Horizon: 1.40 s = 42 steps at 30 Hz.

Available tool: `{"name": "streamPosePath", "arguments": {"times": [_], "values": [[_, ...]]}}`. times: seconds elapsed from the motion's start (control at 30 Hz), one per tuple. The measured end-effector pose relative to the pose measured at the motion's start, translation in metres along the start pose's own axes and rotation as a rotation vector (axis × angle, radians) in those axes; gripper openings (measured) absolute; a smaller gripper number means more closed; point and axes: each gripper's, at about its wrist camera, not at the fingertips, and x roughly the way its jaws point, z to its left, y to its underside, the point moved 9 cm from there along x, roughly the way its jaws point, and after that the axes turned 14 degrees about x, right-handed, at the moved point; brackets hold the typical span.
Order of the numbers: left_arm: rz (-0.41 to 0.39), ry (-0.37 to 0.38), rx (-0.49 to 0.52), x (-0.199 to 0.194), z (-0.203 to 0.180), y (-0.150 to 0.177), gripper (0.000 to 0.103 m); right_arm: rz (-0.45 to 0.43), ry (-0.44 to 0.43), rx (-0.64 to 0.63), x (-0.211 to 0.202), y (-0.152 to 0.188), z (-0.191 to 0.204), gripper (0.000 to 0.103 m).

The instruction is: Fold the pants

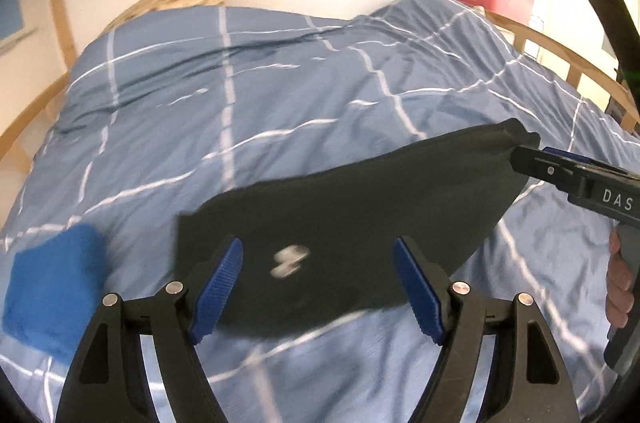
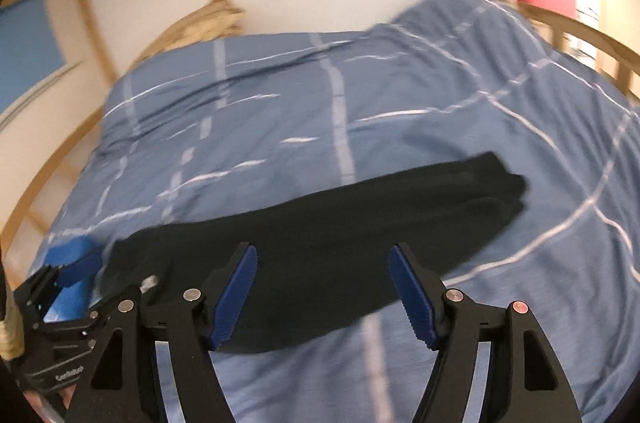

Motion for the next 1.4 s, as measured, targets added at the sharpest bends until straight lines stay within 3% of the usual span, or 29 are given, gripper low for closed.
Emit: {"name": "streamPosePath", "arguments": {"times": [0.33, 0.57, 0.73, 0.8, 1.0, 1.2, 1.23, 1.27, 1.4], "values": [[-0.025, 0.032, -0.125, -0.012, 0.104, 0.078, 0.073, 0.080, -0.100, -0.181, 0.019, 0.071, 0.126, 0.069], [-0.104, 0.156, -0.183, 0.012, 0.133, 0.066, 0.062, 0.070, -0.125, -0.277, 0.045, 0.077, 0.188, 0.069], [-0.069, 0.249, -0.210, 0.048, 0.126, 0.055, 0.051, 0.054, -0.100, -0.292, 0.062, 0.077, 0.200, 0.069], [-0.055, 0.292, -0.249, 0.062, 0.125, 0.055, 0.044, 0.059, -0.096, -0.284, 0.068, 0.077, 0.200, 0.069], [-0.005, 0.372, -0.369, 0.093, 0.123, 0.064, 0.037, 0.080, -0.075, -0.264, 0.081, 0.080, 0.190, 0.069], [0.058, 0.376, -0.348, 0.110, 0.107, 0.071, 0.037, 0.106, -0.069, -0.243, 0.090, 0.084, 0.181, 0.069], [0.055, 0.381, -0.350, 0.110, 0.106, 0.072, 0.036, 0.107, -0.065, -0.244, 0.091, 0.084, 0.180, 0.069], [0.047, 0.390, -0.341, 0.108, 0.104, 0.072, 0.027, 0.108, -0.061, -0.244, 0.092, 0.085, 0.180, 0.069], [0.023, 0.364, -0.343, 0.092, 0.106, 0.071, 0.019, 0.124, -0.063, -0.252, 0.097, 0.087, 0.180, 0.069]]}}
